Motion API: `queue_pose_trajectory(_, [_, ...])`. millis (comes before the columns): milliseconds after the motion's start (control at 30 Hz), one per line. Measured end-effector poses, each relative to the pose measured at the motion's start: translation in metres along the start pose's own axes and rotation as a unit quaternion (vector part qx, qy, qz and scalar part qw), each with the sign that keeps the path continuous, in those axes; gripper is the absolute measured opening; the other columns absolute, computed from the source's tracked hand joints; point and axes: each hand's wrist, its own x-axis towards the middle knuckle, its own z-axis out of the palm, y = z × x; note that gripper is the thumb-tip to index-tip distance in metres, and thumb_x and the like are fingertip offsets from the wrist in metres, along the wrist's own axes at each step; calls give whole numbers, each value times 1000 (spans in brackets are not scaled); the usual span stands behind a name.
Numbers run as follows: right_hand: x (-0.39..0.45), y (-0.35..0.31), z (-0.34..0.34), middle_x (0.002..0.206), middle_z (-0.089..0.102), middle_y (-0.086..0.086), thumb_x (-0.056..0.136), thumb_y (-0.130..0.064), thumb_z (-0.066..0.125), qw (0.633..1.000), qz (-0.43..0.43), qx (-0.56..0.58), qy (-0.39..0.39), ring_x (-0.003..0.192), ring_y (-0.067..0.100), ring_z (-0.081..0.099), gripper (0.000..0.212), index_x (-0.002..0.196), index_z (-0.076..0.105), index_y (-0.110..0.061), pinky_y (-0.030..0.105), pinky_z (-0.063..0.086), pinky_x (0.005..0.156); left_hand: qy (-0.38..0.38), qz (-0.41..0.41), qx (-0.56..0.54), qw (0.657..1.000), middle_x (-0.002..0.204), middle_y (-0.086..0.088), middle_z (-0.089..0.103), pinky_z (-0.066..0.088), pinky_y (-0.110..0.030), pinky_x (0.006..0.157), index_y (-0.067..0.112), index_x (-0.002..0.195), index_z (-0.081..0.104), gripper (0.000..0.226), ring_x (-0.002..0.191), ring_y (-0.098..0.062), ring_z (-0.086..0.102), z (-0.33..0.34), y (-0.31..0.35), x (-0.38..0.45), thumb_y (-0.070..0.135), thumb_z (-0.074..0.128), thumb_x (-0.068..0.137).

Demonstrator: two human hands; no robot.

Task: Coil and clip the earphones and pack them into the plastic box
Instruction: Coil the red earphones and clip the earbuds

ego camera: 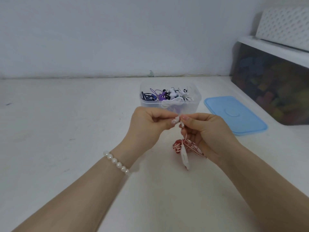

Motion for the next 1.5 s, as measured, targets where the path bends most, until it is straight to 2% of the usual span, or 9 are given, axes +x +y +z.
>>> queue_pose_trajectory(267, [1,2,4,52,61,6,55,-12,67,1000,3,10,-11,43,11,54,22,72,65,1,18,44,43,-22,-14,-14,1000,57,10,67,54,-17,61,7,99,66,30,55,-1,60,-1,3,1,-7,69,72])
queue_pose_trajectory(533, [4,3,0,54,62,5,74,-3,63,1000,-8,8,10,45,12,56,5,75,68,-1,18,46,47,11,-35,-26,999,48,7,65,54,-15,56,3,99,65,32,48,-4,62,-6,4,3,-13,67,71])
queue_pose_trajectory(633, [5,2,-3,54,63,3,77,-2,62,1000,-16,0,16,46,11,58,6,78,67,-1,18,47,48,4,-56,-8,998,47,7,64,54,-15,57,6,86,70,24,47,-3,62,-14,2,5,-12,68,71])
queue_pose_trajectory(700, [5,-1,-5,54,63,2,79,-2,60,1000,-27,-1,13,48,11,60,6,79,67,-1,18,48,49,-37,-82,23,996,57,6,68,55,-15,63,10,80,70,22,54,-2,63,-18,2,6,-8,73,68])
queue_pose_trajectory(867, [5,-5,-6,55,63,4,84,-2,54,997,-23,77,-5,50,13,63,12,79,64,-2,20,51,50,-206,-98,95,969,94,0,69,53,-25,86,23,103,65,57,90,-11,66,-15,4,0,1,84,54])
queue_pose_trajectory(1000, [6,-9,-6,57,63,5,85,-3,51,991,-13,135,-20,53,13,64,14,78,63,-3,20,53,52,-265,-90,72,957,99,0,70,48,-36,97,31,97,61,57,100,-18,65,-3,4,-6,10,78,47])
queue_pose_trajectory(1267, [12,-11,-13,76,63,16,90,-2,46,982,-21,189,2,64,18,70,12,81,54,-3,22,55,56,-276,-129,-53,951,79,-5,70,56,-33,72,12,85,63,23,70,-15,67,-8,-1,-4,2,66,64])
queue_pose_trajectory(1400, [14,-9,-17,69,67,15,90,-1,47,982,-15,185,20,65,20,71,10,82,53,-2,23,56,56,-232,-191,-136,944,83,-15,66,55,-26,54,9,87,63,19,59,-18,65,-11,5,0,11,69,69])
queue_pose_trajectory(1500, [16,-8,-19,66,67,14,90,1,47,983,-6,179,32,63,20,71,10,82,54,-2,24,56,56,-205,-233,-158,937,74,-9,69,54,-24,50,9,87,64,12,56,-17,67,-12,8,1,15,54,83])
